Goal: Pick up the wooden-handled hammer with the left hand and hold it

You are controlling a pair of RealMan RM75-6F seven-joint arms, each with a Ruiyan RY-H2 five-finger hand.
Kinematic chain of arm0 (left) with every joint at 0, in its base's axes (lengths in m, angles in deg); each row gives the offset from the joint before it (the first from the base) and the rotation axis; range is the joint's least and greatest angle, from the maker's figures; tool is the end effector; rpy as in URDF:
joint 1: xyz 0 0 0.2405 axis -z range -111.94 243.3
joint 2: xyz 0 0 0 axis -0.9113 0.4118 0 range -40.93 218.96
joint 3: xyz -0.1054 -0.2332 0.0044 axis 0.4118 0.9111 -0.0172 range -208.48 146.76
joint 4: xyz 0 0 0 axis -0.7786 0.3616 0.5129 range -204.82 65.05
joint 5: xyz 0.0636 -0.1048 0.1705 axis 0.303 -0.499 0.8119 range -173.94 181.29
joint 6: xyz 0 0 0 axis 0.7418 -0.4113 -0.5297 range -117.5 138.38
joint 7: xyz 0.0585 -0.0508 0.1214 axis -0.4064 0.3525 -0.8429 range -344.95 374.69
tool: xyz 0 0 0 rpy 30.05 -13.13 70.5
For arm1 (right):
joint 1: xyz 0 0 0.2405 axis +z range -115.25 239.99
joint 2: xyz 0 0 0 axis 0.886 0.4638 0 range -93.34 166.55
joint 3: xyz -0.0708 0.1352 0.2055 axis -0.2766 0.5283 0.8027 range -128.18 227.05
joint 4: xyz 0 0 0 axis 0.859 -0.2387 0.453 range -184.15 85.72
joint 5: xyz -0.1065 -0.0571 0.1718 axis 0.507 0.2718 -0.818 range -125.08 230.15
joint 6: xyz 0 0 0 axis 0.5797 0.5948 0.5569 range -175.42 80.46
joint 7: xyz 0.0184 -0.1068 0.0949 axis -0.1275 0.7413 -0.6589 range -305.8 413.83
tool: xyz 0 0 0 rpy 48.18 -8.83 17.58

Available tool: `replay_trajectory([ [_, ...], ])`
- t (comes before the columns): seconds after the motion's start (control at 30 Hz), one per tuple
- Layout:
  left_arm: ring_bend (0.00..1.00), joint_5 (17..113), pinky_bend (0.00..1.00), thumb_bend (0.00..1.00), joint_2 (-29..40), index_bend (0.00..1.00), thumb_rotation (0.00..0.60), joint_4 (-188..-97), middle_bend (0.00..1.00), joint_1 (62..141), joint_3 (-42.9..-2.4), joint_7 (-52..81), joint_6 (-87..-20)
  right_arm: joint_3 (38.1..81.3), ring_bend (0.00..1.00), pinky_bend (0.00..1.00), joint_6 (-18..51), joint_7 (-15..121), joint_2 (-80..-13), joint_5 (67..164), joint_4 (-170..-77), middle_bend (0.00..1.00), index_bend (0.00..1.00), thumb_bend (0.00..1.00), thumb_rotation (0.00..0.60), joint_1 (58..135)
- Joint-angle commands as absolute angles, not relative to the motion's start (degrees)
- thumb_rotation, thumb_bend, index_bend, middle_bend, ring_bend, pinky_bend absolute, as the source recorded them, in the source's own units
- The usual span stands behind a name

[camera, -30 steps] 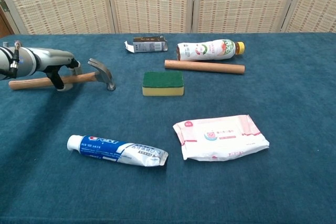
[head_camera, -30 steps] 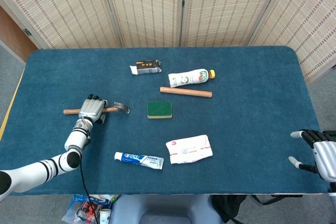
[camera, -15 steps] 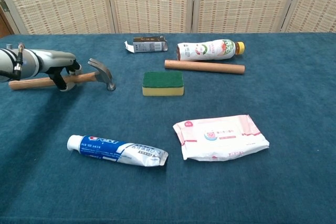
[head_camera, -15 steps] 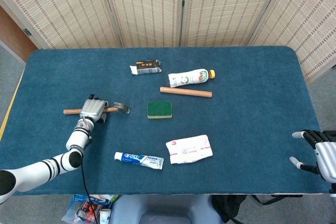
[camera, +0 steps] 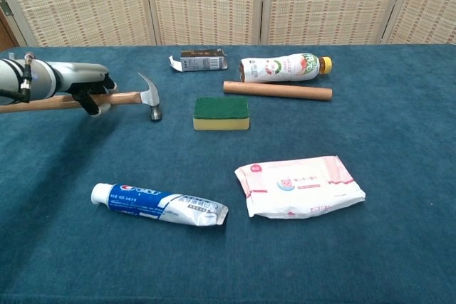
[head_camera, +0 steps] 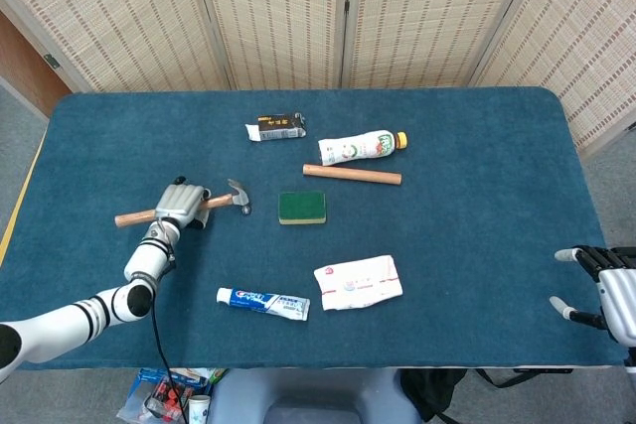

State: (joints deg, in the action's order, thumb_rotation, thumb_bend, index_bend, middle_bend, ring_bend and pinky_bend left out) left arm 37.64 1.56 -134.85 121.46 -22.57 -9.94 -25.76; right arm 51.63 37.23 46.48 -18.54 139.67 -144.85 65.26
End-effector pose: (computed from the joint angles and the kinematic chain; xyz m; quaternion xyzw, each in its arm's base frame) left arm -0.1930 0.4357 0.0050 -0.7179 -0.4497 -0.2193 0.4840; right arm -0.3140 -0.1678 0.2001 0.5886 -0.4073 0.3880 0.5805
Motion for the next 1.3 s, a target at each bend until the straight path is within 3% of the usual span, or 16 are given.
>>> replay_trajectory([
  [0.03, 0.59, 43.21, 0.44, 0.58, 3.35, 0.66, 0.600, -136.71, 0.70, 120.04, -20.10, -3.80, -24.32, 51.63, 0.27, 0.31, 37.32, 46.56, -18.52, 139.70, -144.92, 0.33, 0.34, 0.14, 0.600, 65.20],
  [0.2, 0.63, 54.74, 0.59, 0.58, 3.88, 0.69, 0.600, -137.70, 0.73, 117.41, -17.41, 6.33, -26.22, 51.63, 0.27, 0.31, 37.40, 46.95, -18.33, 139.66, -145.31, 0.33, 0.34, 0.14, 0.600, 65.09],
  [0.6, 0.68, 75.69, 0.66, 0.58, 3.10, 0.72, 0.600, -136.01, 0.75, 115.68, -17.02, 27.51, -31.45, 51.57, 0.27, 0.31, 37.41, 48.36, -18.12, 139.86, -146.54, 0.33, 0.34, 0.14, 0.600, 65.03],
  [0.87, 0.69, 80.38, 0.66, 0.58, 0.61, 0.72, 0.600, -134.14, 0.76, 117.78, -17.91, 31.26, -32.40, 51.63, 0.27, 0.31, 37.05, 48.82, -17.98, 139.55, -146.90, 0.33, 0.34, 0.14, 0.600, 65.11],
  [1.3, 0.69, 80.62, 0.66, 0.58, -7.71, 0.72, 0.600, -123.72, 0.77, 121.02, -19.03, 26.77, -32.28, 51.74, 0.27, 0.31, 36.70, 48.41, -17.95, 138.84, -146.45, 0.33, 0.34, 0.14, 0.600, 65.03],
])
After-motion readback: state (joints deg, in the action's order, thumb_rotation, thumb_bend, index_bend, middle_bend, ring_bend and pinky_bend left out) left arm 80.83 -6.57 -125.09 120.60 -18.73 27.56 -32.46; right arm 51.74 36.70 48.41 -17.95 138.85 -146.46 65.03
